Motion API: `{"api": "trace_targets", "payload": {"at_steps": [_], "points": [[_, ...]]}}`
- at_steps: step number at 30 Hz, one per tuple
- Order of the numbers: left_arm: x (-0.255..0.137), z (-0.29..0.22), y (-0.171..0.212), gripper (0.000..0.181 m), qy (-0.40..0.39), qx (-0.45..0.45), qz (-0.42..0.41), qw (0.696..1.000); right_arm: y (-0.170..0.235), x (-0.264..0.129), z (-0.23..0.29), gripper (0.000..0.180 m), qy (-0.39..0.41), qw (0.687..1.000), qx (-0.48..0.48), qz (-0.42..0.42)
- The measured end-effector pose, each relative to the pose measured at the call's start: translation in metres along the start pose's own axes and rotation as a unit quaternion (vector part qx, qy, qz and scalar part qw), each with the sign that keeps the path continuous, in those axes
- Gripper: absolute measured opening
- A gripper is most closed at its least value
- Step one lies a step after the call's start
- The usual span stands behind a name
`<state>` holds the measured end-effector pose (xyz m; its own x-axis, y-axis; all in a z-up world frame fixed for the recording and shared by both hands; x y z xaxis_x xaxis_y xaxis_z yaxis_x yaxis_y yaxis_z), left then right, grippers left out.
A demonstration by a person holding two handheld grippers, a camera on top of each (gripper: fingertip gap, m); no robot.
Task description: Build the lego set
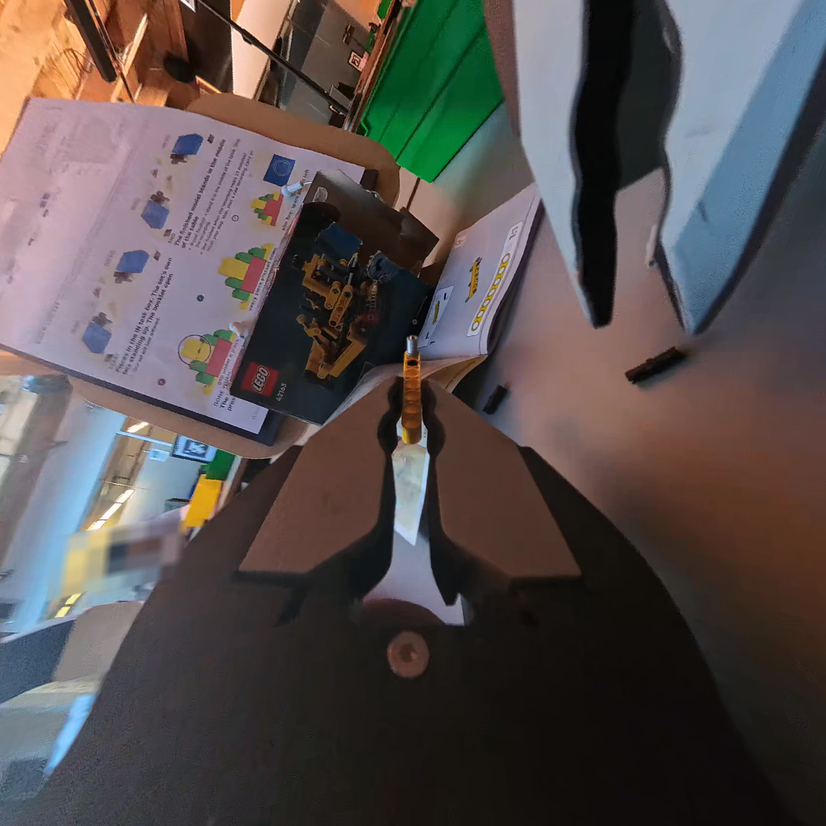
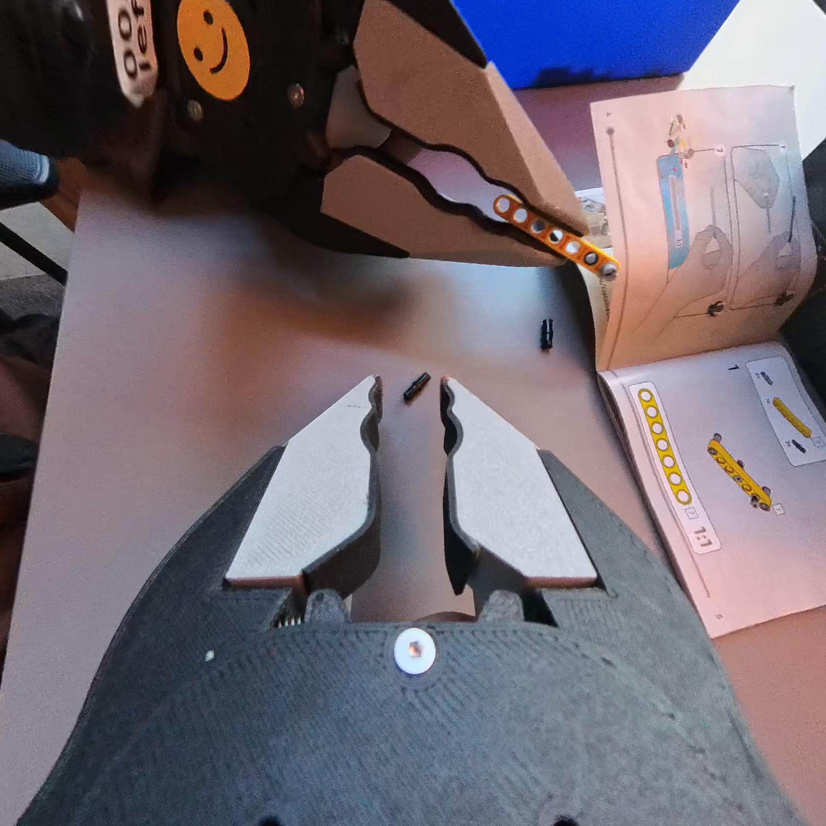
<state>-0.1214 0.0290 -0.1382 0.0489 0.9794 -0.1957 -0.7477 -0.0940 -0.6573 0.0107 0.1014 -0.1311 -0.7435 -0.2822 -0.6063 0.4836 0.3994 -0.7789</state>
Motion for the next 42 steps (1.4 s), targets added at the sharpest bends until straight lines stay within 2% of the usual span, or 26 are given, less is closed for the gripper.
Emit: {"api": "trace_targets", "payload": {"at_steps": [6,14,18,20,23,25,29,36,42], "points": [[-0.003,0.012,0.001,0.005,0.03,-0.098,-0.021,0.995,0.006,0.008,-0.002,0.025,0.02,0.999,0.011,0.038],[-0.007,0.012,-0.004,0.005,0.034,-0.099,-0.033,0.994,0.005,0.014,-0.001,0.026,0.019,0.998,0.015,0.049],[-0.012,0.008,-0.011,0.005,0.09,-0.125,-0.069,0.986,-0.005,0.0,-0.007,0.026,0.081,0.997,-0.003,-0.021],[-0.018,0.006,-0.016,0.005,0.128,-0.126,-0.102,0.978,-0.009,-0.016,-0.013,0.031,0.112,0.991,-0.024,-0.071],[-0.025,0.006,-0.019,0.005,0.183,-0.14,-0.129,0.965,-0.008,-0.032,-0.014,0.031,0.109,0.987,-0.068,-0.101],[-0.026,0.004,-0.018,0.005,0.213,-0.148,-0.13,0.957,-0.01,-0.036,-0.007,0.024,0.114,0.979,-0.123,-0.114],[-0.03,0.001,-0.022,0.005,0.237,-0.153,-0.149,0.948,-0.01,-0.03,0.005,0.016,0.102,0.972,-0.194,-0.087],[-0.032,-0.005,-0.022,0.005,0.266,-0.135,-0.146,0.943,-0.008,-0.026,0.012,0.006,0.085,0.969,-0.219,-0.076],[-0.032,-0.004,-0.021,0.008,0.265,-0.138,-0.146,0.943,-0.005,-0.029,0.013,0.005,0.078,0.965,-0.235,-0.086]]}}
Point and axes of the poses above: each gripper's, where its closed fingertips meet, x out along the fingers, y out of its underside, z = x × y across the jaws, the point moved 10 cm from there along -x, back along the fingers, and after that the axes turned 10 degrees about -x, right-handed, at the moved point
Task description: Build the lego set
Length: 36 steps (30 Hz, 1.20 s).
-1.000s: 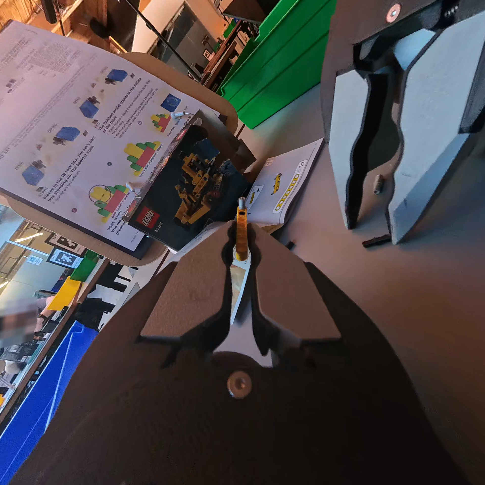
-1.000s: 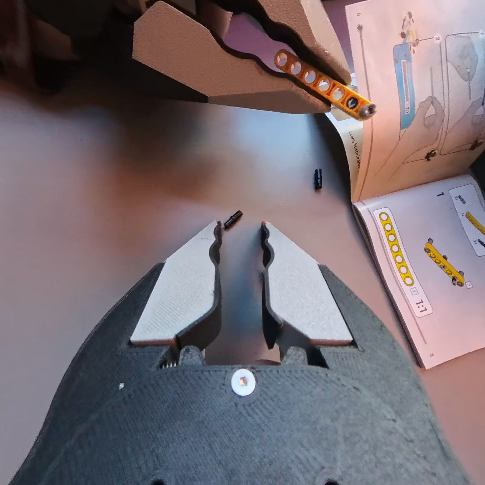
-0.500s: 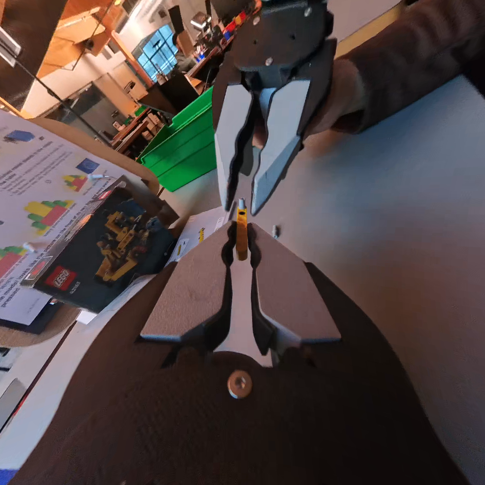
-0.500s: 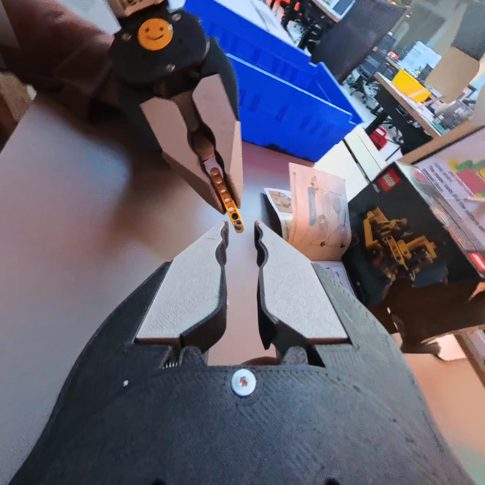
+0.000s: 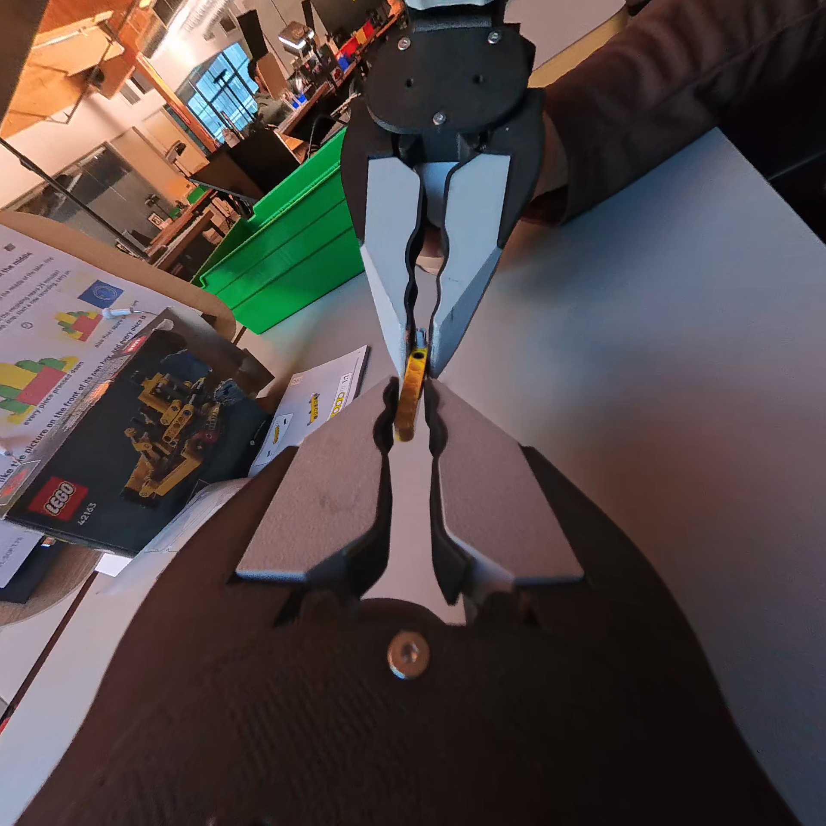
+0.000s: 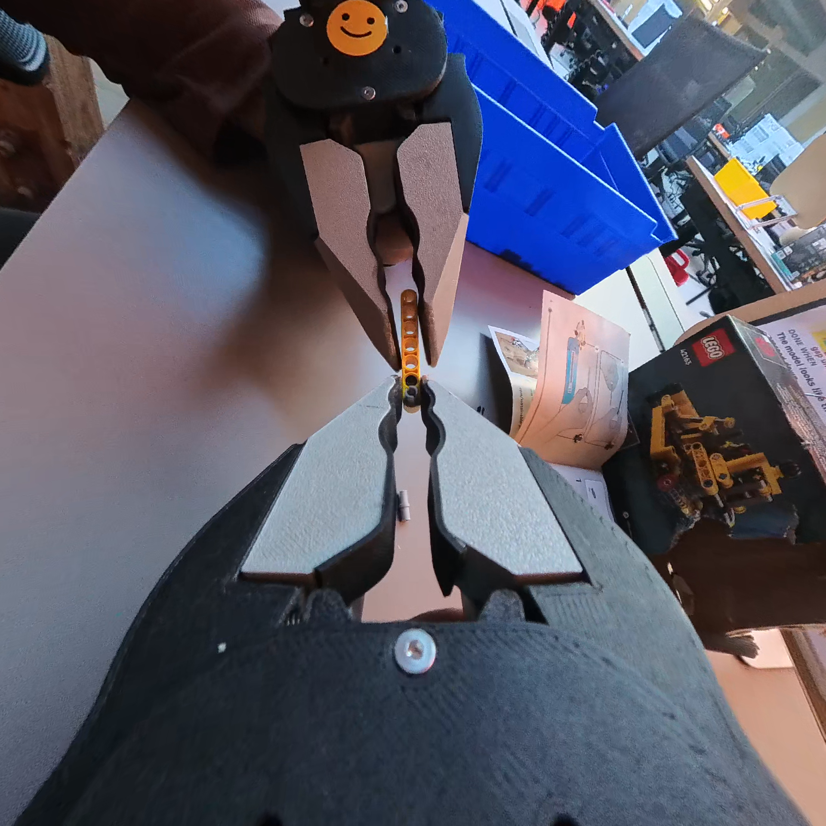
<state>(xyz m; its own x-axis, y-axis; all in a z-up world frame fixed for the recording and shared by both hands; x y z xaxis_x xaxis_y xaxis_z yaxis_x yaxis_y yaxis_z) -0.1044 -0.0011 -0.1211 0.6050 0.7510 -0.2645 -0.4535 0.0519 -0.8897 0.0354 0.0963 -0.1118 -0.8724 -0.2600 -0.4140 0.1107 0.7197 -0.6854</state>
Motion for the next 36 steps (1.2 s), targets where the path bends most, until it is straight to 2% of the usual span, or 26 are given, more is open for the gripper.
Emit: {"api": "trace_targets", "payload": {"at_steps": [16,26,30,32,36], "points": [[-0.001,-0.002,-0.001,0.007,0.007,-0.002,0.001,1.0,0.001,-0.004,0.002,0.005,-0.004,1.0,-0.022,-0.022],[0.0,-0.003,0.0,0.005,0.005,0.021,0.015,1.0,0.004,-0.001,0.0,0.006,-0.01,1.0,-0.001,-0.014],[0.001,0.001,0.003,0.005,-0.022,0.029,0.036,0.999,0.01,0.001,-0.006,0.011,0.006,0.999,0.036,0.018],[0.001,0.007,0.006,0.005,-0.055,0.034,0.055,0.996,0.016,0.002,-0.013,0.02,0.013,0.996,0.083,0.035],[0.005,0.02,0.025,0.005,-0.161,0.099,0.163,0.968,0.027,0.005,-0.02,0.031,-0.025,0.979,0.196,0.049]]}}
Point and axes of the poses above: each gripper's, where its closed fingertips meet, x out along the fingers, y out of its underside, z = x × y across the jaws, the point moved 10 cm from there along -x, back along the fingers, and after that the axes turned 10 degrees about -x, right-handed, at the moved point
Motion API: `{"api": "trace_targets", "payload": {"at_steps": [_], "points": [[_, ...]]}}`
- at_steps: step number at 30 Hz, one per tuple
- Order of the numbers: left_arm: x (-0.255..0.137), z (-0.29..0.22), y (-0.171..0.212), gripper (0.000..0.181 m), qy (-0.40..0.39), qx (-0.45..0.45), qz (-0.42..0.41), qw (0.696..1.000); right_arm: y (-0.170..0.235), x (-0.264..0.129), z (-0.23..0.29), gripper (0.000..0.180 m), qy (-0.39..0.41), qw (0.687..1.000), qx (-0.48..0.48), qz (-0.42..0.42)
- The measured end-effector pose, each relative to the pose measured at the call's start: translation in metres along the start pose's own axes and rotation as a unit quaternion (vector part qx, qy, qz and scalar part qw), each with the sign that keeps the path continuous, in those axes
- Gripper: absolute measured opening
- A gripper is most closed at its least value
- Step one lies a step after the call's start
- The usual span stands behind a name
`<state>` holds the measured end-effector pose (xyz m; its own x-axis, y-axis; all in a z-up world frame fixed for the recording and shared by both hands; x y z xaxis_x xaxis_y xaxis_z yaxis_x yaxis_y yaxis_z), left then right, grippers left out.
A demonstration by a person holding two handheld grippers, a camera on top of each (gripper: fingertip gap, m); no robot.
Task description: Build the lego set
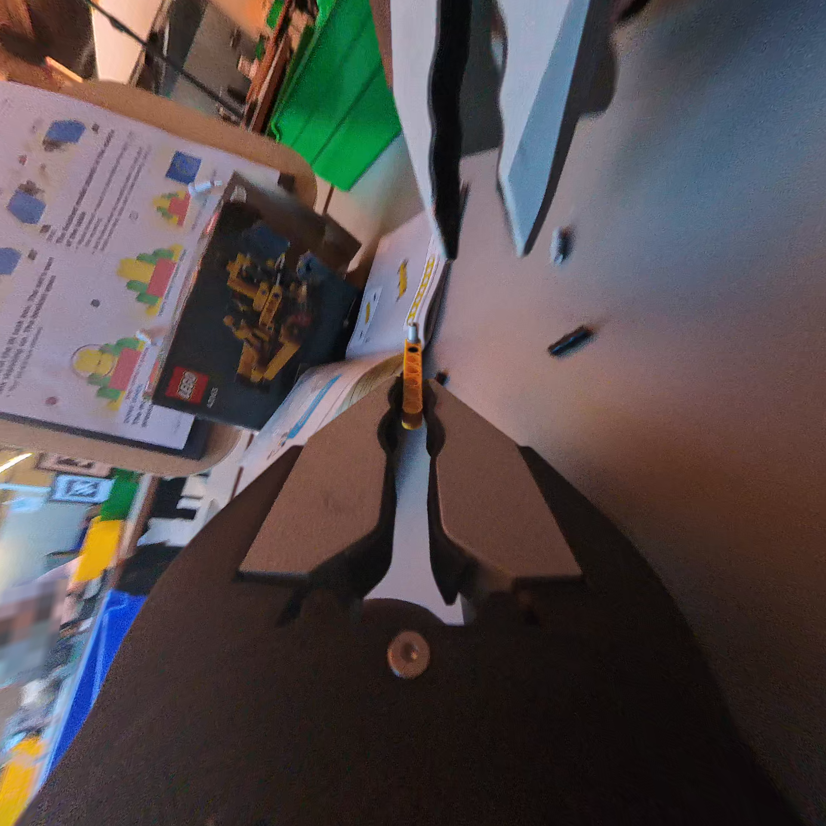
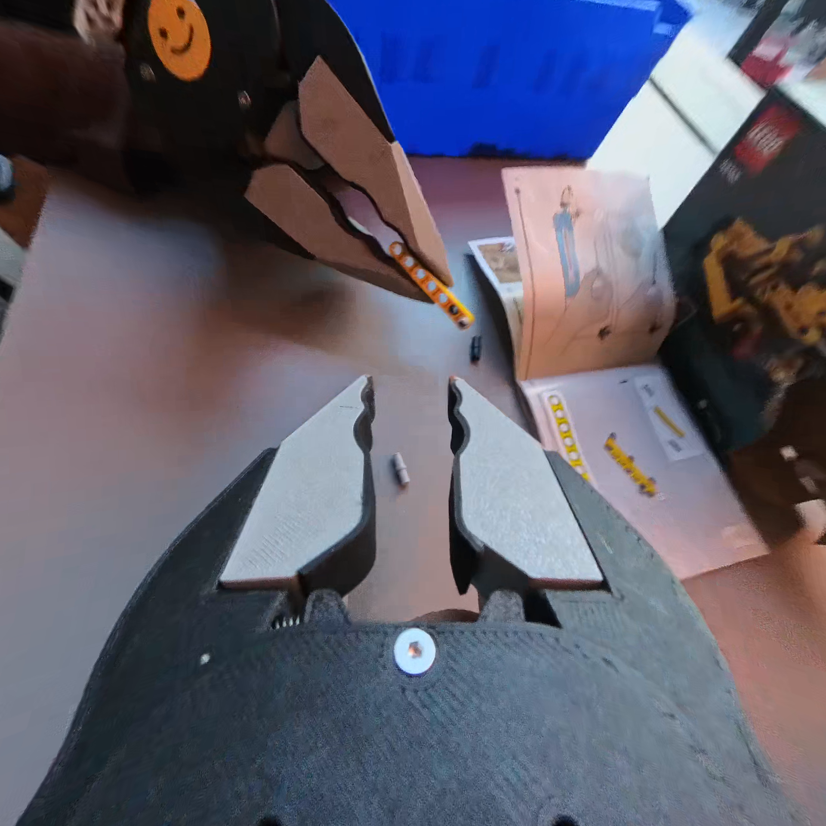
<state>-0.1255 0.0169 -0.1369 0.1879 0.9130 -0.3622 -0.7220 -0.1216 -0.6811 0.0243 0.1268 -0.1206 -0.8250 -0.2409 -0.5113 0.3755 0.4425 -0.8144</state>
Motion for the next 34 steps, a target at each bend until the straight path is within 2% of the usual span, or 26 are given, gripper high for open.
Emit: {"api": "trace_targets", "payload": {"at_steps": [2,5,11,19,34], "points": [[0.002,-0.001,0.003,0.005,-0.018,0.02,0.019,0.999,0.0,0.004,0.003,0.027,-0.04,0.998,0.045,0.008],[0.003,0.0,0.003,0.005,-0.031,0.024,0.022,0.999,-0.001,0.014,0.011,0.032,-0.074,0.994,0.076,0.025],[0.006,0.0,0.006,0.005,-0.055,0.034,0.037,0.997,-0.004,0.027,0.022,0.03,-0.041,0.994,0.07,0.078],[0.009,-0.005,0.003,0.005,-0.046,0.028,0.025,0.998,-0.003,0.037,0.024,0.002,-0.003,0.993,0.047,0.108],[0.009,-0.008,0.003,0.005,-0.037,0.035,0.022,0.998,-0.003,0.04,0.019,0.002,0.006,0.993,0.036,0.109]]}}
Point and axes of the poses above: each gripper's, where its closed fingertips meet, x out along the fingers, y out of its underside, z = x × y across the jaws, the point moved 10 cm from there along -x, back along the fingers, and after that the axes turned 10 degrees about -x, right-handed, at the moved point
